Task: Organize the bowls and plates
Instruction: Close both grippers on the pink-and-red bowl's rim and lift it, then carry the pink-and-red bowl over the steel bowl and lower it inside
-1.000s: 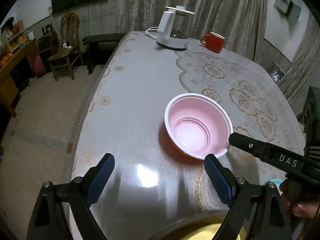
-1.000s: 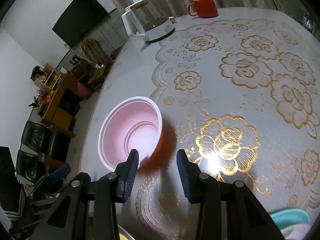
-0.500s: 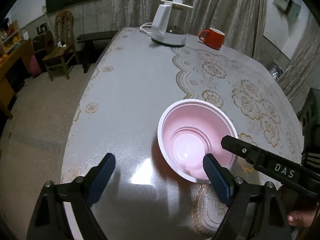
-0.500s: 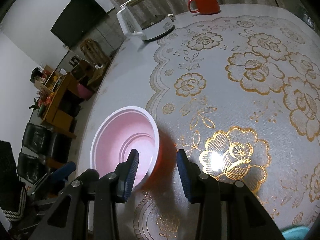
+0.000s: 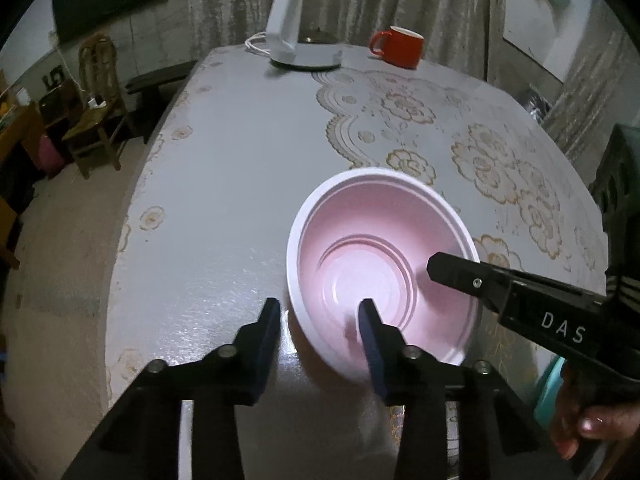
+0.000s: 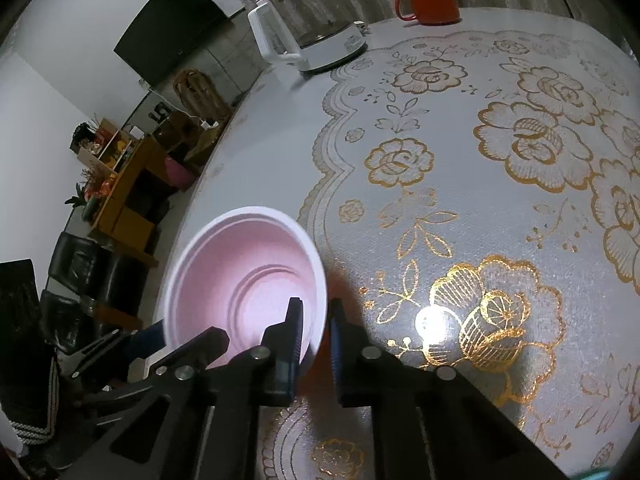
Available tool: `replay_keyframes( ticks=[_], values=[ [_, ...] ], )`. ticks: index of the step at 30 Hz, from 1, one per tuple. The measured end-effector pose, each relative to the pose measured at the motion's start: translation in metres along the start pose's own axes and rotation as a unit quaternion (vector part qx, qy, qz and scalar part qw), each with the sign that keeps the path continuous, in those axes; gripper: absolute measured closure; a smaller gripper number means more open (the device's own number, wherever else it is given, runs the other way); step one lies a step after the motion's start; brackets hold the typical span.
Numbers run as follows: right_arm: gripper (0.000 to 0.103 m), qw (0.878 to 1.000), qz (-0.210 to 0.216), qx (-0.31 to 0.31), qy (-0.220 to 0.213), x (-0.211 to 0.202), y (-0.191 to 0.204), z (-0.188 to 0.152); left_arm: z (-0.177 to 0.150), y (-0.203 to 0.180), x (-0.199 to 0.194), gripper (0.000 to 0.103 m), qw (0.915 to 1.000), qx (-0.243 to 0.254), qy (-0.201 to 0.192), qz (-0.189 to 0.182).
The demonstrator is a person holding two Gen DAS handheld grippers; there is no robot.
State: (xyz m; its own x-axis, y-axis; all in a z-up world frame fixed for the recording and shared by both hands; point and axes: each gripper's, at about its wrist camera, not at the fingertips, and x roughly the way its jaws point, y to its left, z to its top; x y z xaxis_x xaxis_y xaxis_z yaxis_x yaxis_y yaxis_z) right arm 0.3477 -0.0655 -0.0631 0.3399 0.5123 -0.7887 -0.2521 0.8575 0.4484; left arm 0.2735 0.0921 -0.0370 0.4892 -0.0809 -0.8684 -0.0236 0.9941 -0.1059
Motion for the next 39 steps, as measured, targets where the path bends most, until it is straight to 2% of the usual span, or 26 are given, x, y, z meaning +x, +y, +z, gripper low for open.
replay_keyframes(
  ticks=[2, 6, 19, 39],
  values=[
    [0.094, 1.0, -0.003, 0.001, 0.001, 0.001, -0.002, -0.001, 0.0, -0.002, 0.003, 0.077, 0.9999, 0.007, 0.004, -0.007],
    [0.096, 1.0, 0.004, 0.009, 0.005, 0.001, -0.004, -0.006, -0.002, -0.008, 0.003, 0.081, 0.9998, 0.018, 0.003, -0.005],
    [0.096, 1.0, 0.017, 0.011, -0.024, -0.037, 0.005, -0.021, -0.02, -0.025, -0.04, 0.082, 0.9983, 0.038, -0.045, 0.002],
    [0.095, 0.997, 0.04, 0.016, -0.067, -0.101, 0.016, -0.071, -0.067, -0.047, -0.103, 0.081, 0.9944, 0.044, -0.095, -0.007]
  ],
)
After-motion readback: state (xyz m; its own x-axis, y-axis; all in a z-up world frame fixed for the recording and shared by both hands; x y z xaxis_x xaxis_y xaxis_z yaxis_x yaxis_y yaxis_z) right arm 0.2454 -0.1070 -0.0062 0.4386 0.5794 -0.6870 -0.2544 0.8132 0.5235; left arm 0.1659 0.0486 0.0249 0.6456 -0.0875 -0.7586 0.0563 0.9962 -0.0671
